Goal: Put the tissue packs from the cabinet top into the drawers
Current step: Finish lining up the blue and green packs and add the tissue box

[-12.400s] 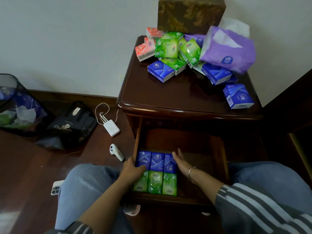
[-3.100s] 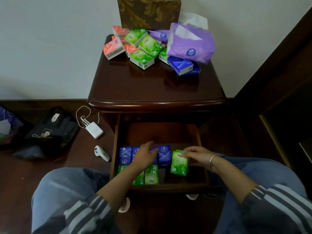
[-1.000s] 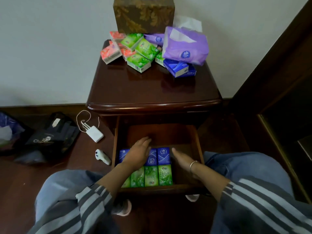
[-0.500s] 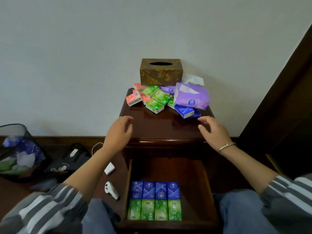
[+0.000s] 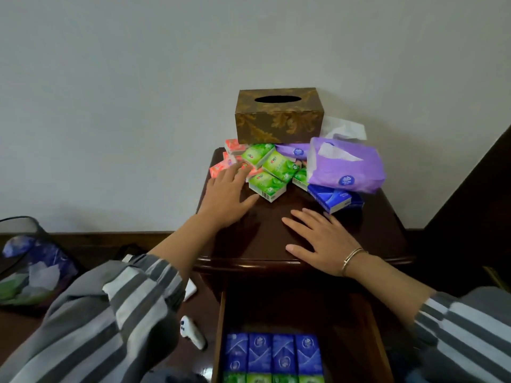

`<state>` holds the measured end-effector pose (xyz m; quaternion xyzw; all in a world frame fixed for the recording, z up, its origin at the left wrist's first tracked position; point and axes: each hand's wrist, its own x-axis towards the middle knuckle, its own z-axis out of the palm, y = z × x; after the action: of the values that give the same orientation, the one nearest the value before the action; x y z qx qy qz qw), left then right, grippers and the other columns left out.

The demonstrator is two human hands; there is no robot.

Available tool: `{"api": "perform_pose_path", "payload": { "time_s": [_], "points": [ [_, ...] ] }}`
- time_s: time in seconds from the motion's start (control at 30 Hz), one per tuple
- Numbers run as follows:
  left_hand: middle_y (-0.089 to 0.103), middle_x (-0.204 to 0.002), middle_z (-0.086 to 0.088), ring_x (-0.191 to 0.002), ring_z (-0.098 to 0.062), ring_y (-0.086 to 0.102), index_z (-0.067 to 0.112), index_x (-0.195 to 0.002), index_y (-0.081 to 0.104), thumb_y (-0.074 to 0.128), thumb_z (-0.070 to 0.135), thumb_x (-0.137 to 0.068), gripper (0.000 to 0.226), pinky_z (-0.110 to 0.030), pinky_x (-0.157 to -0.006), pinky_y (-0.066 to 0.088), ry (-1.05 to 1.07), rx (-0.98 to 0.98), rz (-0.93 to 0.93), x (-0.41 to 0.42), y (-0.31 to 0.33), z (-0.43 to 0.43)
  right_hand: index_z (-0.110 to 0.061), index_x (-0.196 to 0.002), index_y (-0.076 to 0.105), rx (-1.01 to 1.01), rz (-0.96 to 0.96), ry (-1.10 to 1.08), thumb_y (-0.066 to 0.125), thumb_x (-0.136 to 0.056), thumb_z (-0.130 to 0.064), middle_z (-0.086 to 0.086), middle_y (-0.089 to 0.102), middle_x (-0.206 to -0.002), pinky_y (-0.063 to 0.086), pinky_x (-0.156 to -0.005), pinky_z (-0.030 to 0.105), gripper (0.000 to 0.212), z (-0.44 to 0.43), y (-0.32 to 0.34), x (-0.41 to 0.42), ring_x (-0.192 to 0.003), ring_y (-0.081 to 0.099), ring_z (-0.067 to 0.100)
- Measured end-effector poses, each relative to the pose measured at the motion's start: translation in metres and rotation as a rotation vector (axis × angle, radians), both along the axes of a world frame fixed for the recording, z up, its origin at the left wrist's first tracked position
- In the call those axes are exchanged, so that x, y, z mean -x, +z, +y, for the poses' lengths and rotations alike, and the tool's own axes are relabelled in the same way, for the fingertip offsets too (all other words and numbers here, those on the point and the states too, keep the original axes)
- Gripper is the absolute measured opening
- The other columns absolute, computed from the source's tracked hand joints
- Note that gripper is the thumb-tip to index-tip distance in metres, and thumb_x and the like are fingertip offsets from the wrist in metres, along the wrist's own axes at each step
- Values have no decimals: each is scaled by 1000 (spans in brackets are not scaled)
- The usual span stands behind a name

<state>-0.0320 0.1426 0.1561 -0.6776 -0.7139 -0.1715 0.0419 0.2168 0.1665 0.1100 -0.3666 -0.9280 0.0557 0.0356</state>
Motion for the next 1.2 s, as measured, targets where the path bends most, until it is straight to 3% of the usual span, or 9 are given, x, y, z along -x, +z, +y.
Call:
{"api": "perform_pose_path", "payload": {
  "time_s": [0.07,0.2,0.33,0.47,0.63,0.73,0.83,0.93,1.2],
  "points": [
    [15,-160,-5,-146,-29,15,29,-151,21,61,39,-83,80,-55,-115,20,-130,110,90,-3,7,24,-45,-144,16,2,25,-9,14,-80,-74,-14,18,-155,15,-117,43,70,0,-1,0,-145,11,9],
    [-10,-162,-4,-148,-30,-4,31,-153,-3,68,32,-72,108,-59,-116,9,-196,325,484,3,20,66,-46,-143,19,33,73,-20,20,-80,-75,-17,20,-154,18,-116,43,68,-1,-2,0,-144,14,6],
    [-10,-162,-7,-148,-28,-10,25,-152,-11,68,28,-74,111,-60,-115,2,-235,379,632,-11,19,86,-45,-142,24,45,109,-35,24,-80,-73,-18,24,-152,22,-114,43,67,-2,-3,2,-143,17,6],
    [7,-160,-12,-149,-29,-2,18,-153,0,68,34,-73,107,-59,-116,5,-247,291,645,-18,14,87,-41,-141,31,21,138,-35,27,-80,-72,-17,28,-151,22,-114,41,68,-3,-2,4,-142,19,5],
    [25,-149,-14,-143,-33,13,12,-150,18,63,66,-67,109,-59,-115,5,-237,314,558,-20,14,73,-30,-132,50,-28,245,-52,41,-83,-60,-12,45,-142,28,-111,35,58,-7,-1,4,-136,35,8],
    [30,-145,-12,-140,-32,17,11,-141,36,57,78,-63,105,-55,-116,10,-221,327,430,-24,6,56,-20,-117,64,-96,368,-98,53,-82,-45,-3,61,-125,40,-101,30,44,-9,-1,4,-119,54,14],
    [32,-147,-10,-139,-29,22,8,-128,43,58,77,-61,97,-47,-111,22,-197,277,279,-26,-7,35,-13,-101,69,-151,457,-133,59,-80,-33,2,68,-108,47,-88,29,31,-9,0,2,-103,63,17],
    [46,-132,-6,-126,-27,40,10,-124,41,64,72,-59,92,-38,-101,32,-118,253,68,-25,-16,13,-10,-94,69,-178,482,-123,59,-79,-28,3,68,-99,52,-81,32,25,-10,-1,1,-94,64,20],
    [44,-128,-13,-120,-32,40,12,-145,31,67,65,-57,109,-39,-103,32,255,51,-160,-17,-41,-54,-12,-92,69,-250,435,12,58,-82,-21,1,68,-94,51,-75,32,18,-17,6,-3,-88,63,20]
  ]
}}
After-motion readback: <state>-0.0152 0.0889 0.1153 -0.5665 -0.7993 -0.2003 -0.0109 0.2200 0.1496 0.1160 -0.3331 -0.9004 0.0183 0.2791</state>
